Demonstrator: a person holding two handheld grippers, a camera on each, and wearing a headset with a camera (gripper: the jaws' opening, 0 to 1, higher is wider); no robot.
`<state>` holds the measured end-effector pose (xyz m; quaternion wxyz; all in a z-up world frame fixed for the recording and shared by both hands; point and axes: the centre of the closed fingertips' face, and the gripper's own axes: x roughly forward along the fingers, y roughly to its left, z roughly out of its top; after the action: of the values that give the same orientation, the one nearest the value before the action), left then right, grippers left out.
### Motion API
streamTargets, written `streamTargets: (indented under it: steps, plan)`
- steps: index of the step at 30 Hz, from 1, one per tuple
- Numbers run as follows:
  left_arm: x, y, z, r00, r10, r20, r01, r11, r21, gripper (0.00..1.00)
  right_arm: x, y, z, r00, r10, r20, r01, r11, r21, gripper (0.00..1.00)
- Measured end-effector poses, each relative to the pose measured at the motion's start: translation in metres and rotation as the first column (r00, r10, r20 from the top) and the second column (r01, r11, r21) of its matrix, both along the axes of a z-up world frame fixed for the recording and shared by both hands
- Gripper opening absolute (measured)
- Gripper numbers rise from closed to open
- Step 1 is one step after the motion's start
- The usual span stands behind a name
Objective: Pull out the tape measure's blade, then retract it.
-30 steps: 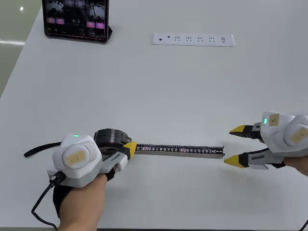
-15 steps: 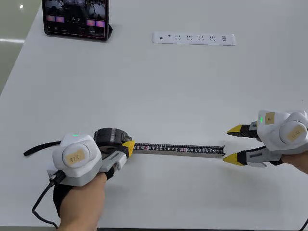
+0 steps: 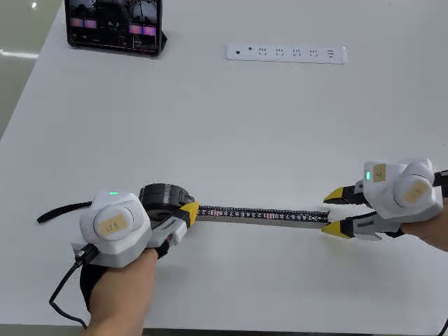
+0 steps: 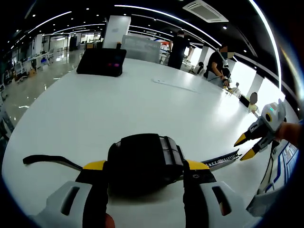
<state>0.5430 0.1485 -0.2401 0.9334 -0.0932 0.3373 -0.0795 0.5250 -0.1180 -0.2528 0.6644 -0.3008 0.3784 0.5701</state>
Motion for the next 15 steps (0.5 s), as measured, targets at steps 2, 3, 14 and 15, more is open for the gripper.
streamTargets:
  steps: [2,3,14,15]
  plan:
    - [0.0,-0.0001,-0.0001,1.0,0.0,-0.001,0.0,1.0,0.0,0.6,0.0007,-0.0009,-0.003,1.0,0.004,0.001,-0.004,1.0,-0.003,0.26]
    - [0.0001,0.0,-0.0002,1.0,0.001,-0.001,-0.001,1.0,0.0,0.6,0.0008,-0.0015,-0.0043,1.0,0.008,0.002,-0.008,1.0,-0.005,0.25]
    - [0.0007,0.0002,-0.0017,1.0,0.003,-0.004,-0.003,1.0,-0.003,0.61,-0.0024,0.0003,-0.0078,0.999,0.044,0.0,-0.044,0.999,-0.025,0.18]
    - [0.0007,0.0002,-0.0017,1.0,0.003,-0.005,-0.003,1.0,-0.003,0.61,-0.0025,0.0,-0.0088,0.999,0.05,0.001,-0.05,0.998,-0.029,0.17]
